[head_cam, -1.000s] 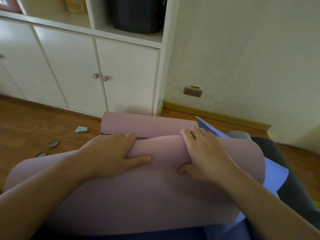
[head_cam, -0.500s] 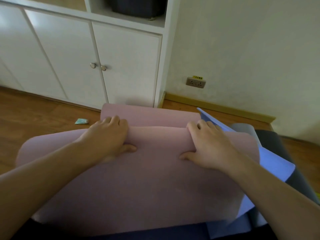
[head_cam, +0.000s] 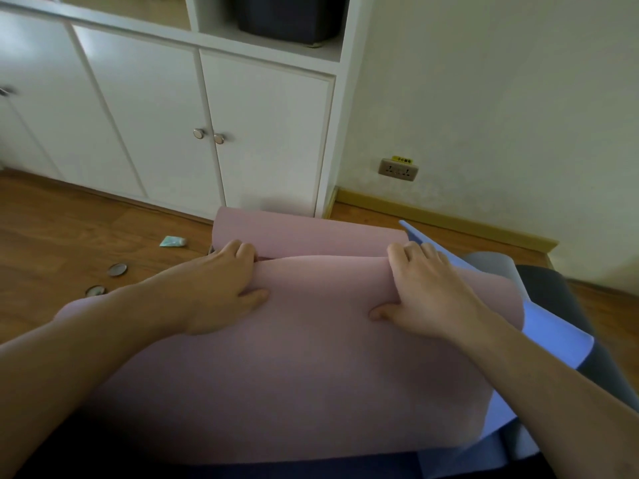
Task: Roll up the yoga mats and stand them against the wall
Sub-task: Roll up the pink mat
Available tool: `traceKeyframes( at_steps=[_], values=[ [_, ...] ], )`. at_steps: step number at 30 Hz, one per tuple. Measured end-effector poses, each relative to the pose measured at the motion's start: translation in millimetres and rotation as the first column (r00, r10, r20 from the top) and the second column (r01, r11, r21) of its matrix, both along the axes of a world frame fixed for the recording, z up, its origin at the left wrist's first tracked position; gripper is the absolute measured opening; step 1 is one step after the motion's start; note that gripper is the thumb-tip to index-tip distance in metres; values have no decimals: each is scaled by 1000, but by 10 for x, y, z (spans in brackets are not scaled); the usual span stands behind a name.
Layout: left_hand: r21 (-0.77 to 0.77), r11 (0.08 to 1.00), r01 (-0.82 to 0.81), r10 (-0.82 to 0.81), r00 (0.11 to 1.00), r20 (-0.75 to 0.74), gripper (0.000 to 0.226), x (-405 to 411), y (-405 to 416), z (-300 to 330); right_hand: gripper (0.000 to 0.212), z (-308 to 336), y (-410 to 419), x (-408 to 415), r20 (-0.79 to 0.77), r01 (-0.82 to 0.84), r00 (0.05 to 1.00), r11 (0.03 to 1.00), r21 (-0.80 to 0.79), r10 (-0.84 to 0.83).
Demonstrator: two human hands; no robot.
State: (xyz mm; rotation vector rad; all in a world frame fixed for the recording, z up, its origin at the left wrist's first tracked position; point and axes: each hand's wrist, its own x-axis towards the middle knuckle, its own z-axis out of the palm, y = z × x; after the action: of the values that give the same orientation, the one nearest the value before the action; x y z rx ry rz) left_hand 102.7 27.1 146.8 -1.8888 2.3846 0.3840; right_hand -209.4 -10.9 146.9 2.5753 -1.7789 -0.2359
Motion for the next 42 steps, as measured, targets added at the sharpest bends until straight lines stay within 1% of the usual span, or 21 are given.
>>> traceKeyframes(
  at_steps=[2,4,6,8,11,13,15,18,20,22,23,24,25,27,28,30,31,34,37,40,42],
  values=[
    [-50,999,-19,23,998,67,42,3,25,-6,63,3,38,-23,66,8,998,998,61,-12],
    [-153,987,-52,71,991,117,44,-4,42,-16,59,19,84,-33,137,27,990,997,72,-37],
    [-254,962,-101,133,984,115,45,-31,81,25,52,31,127,-44,181,42,983,999,-18,-38],
    [-310,942,-125,166,980,107,49,-78,120,56,44,52,164,-55,211,70,976,992,-103,-47],
    [-275,949,-151,181,979,89,50,-123,173,109,37,109,232,-73,304,121,949,988,-92,-87],
    [-270,952,-146,178,979,101,50,-95,198,155,33,145,284,-100,299,107,952,988,-109,-70],
    [-350,934,-66,115,986,121,51,-26,218,165,35,171,338,-134,243,55,970,979,-194,-7],
    [-552,820,153,-78,984,158,51,68,235,62,27,115,390,-216,179,-60,975,933,-354,131],
    [-606,762,227,-140,972,189,46,65,253,-13,19,81,430,-195,144,-75,980,921,-382,139],
    [-620,755,215,-107,973,206,41,8,284,-106,15,90,473,-83,123,-58,987,936,-347,107],
    [-611,773,172,-50,976,212,36,-13,300,-153,7,91,485,-25,108,-50,990,951,-305,87],
    [-589,798,126,5,976,215,33,-29,316,-205,13,88,493,2,98,-27,994,969,-245,53],
    [-553,829,88,32,979,203,35,-34,333,-244,20,57,491,-15,86,-18,996,978,-208,37],
    [-441,895,60,14,987,162,45,-25,328,-276,20,49,484,-70,77,-4,997,991,-134,14],
    [-391,919,55,-2,991,134,46,-24,320,-267,21,54,492,-103,86,-12,996,995,-101,20],
    [-348,937,36,-27,999,32,42,-11,314,-261,25,68,511,-149,80,-41,996,998,-50,45],
    [-330,943,36,-34,999,11,41,0,314,-250,29,81,513,-161,70,-50,996,998,-30,52],
    [-328,944,42,-36,999,26,38,-49,325,-142,45,99,519,-151,74,-61,995,998,-27,62],
    [-338,940,36,-6,996,89,38,-123,355,-96,46,60,509,-98,85,-23,996,998,-64,29],
    [-352,936,-4,41,994,100,42,-168,404,-121,47,11,510,-47,74,6,997,993,-118,3],
    [-346,938,4,43,991,129,45,-166,433,-123,48,20,525,-25,67,15,998,994,-112,-7]
  ],
)
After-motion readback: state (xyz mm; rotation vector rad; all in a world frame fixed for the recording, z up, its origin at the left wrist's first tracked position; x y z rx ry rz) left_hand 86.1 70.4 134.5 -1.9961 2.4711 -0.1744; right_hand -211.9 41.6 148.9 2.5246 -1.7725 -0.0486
